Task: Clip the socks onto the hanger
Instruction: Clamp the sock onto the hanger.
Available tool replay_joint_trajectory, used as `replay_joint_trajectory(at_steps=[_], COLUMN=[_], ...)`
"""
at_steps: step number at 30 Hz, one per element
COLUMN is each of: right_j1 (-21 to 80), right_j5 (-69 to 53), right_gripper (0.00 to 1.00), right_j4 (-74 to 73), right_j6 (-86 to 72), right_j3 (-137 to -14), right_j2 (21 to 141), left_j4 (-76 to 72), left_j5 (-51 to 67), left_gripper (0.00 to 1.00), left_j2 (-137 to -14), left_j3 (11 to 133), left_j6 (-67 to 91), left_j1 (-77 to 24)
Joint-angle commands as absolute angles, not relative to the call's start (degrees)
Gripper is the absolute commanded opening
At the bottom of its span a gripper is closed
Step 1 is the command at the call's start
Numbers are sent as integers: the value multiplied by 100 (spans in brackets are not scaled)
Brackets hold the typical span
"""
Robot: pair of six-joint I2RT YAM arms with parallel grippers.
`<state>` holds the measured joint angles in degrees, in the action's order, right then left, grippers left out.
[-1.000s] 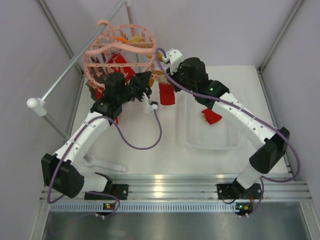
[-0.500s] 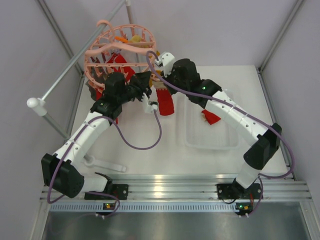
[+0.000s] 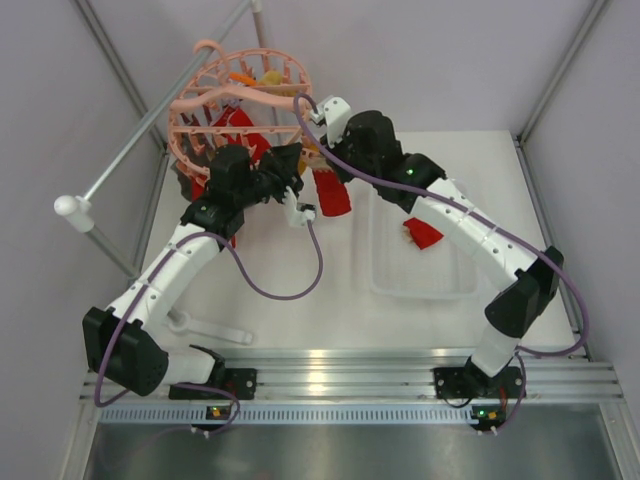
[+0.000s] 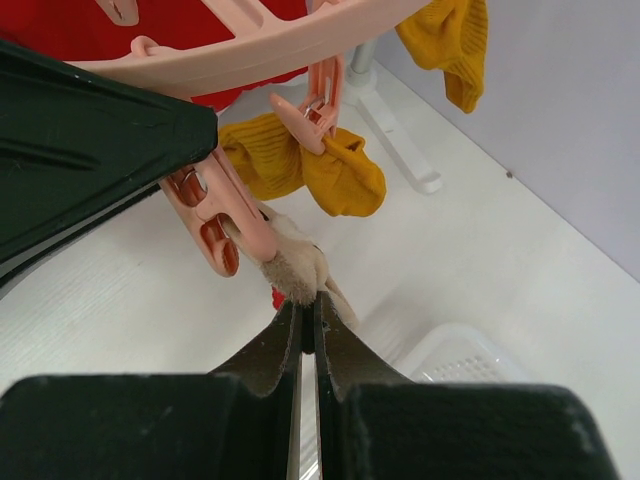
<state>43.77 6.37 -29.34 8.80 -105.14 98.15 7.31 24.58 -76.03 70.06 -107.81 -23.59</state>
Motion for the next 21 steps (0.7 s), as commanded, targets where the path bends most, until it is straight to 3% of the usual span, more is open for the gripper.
replay_joint_trajectory(at_steps=[1, 21], right_j1=[4474, 4676], right_j5=[598, 290], right_gripper=[0, 0], right_j4=[-2857, -2637], right_j6=[809, 914], right_j3=[-10732, -10775], right_j2=[9703, 9483], left_j4=[800, 773], left_j5=[2672, 2514], left_gripper=[0, 0], left_j2=[-7681, -7761], left_j3=[6970, 6891], left_j6=[-10863, -11197], left_j1=[-2373, -2399])
